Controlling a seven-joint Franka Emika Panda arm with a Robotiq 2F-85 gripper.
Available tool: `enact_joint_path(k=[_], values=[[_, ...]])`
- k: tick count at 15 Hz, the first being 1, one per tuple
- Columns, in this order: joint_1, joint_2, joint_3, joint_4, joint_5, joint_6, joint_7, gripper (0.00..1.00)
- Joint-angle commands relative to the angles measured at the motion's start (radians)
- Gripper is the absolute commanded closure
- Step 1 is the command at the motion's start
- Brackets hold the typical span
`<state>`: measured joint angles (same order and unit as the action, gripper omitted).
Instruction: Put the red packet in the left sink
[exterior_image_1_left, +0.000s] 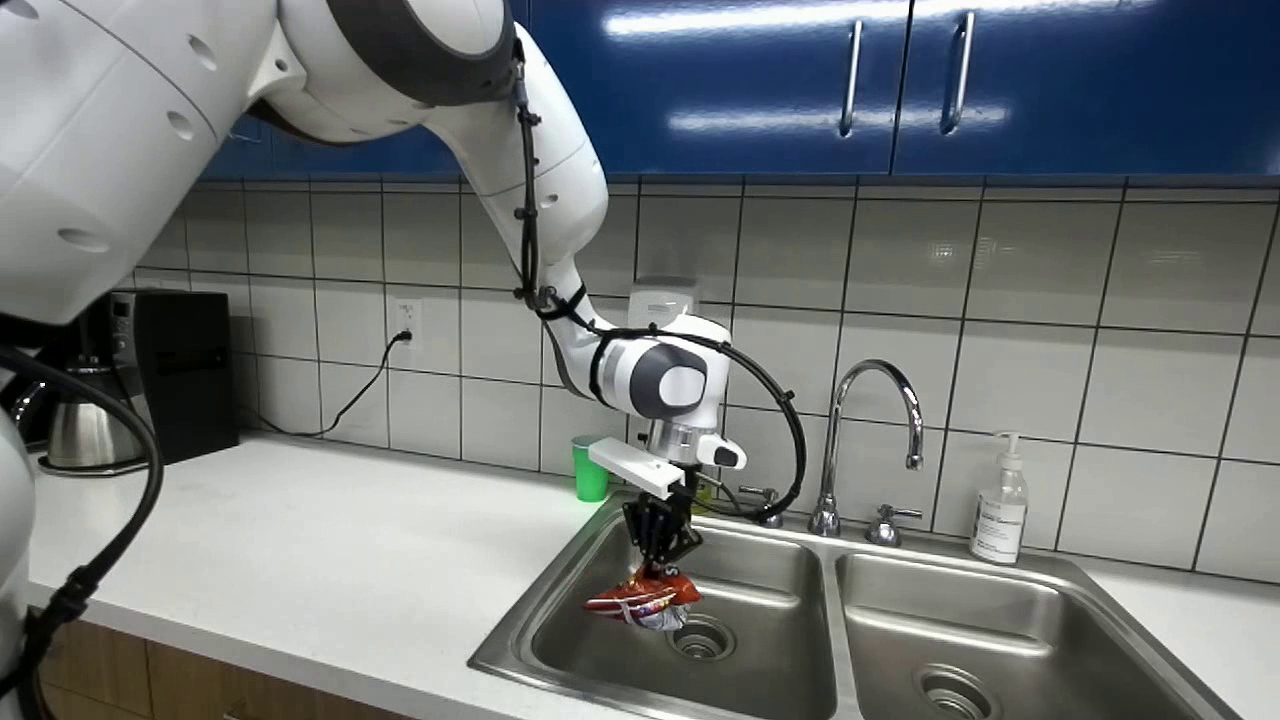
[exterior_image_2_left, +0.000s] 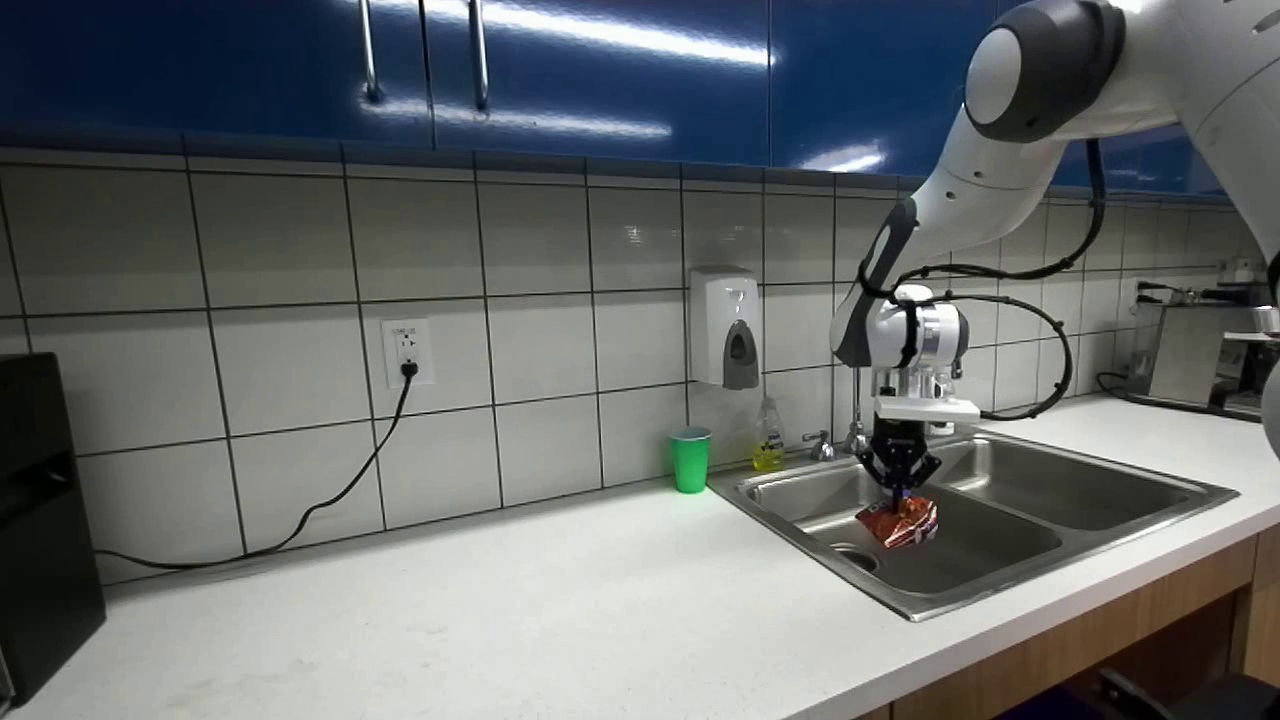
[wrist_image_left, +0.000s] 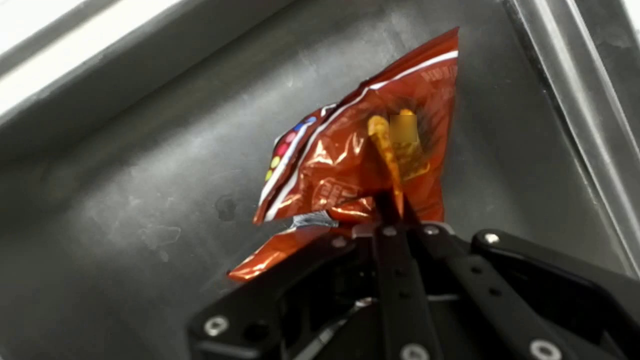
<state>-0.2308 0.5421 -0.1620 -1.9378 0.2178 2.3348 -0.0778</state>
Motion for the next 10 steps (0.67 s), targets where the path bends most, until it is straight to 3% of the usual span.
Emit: enact_joint_path(k=[1,10], values=[[-0.019,0.017,0.02,0.016,-0.011,0.0,0.007,0.99],[-0.026,0.04,0.028,0.044,-0.008,0.0,0.007,0.99]])
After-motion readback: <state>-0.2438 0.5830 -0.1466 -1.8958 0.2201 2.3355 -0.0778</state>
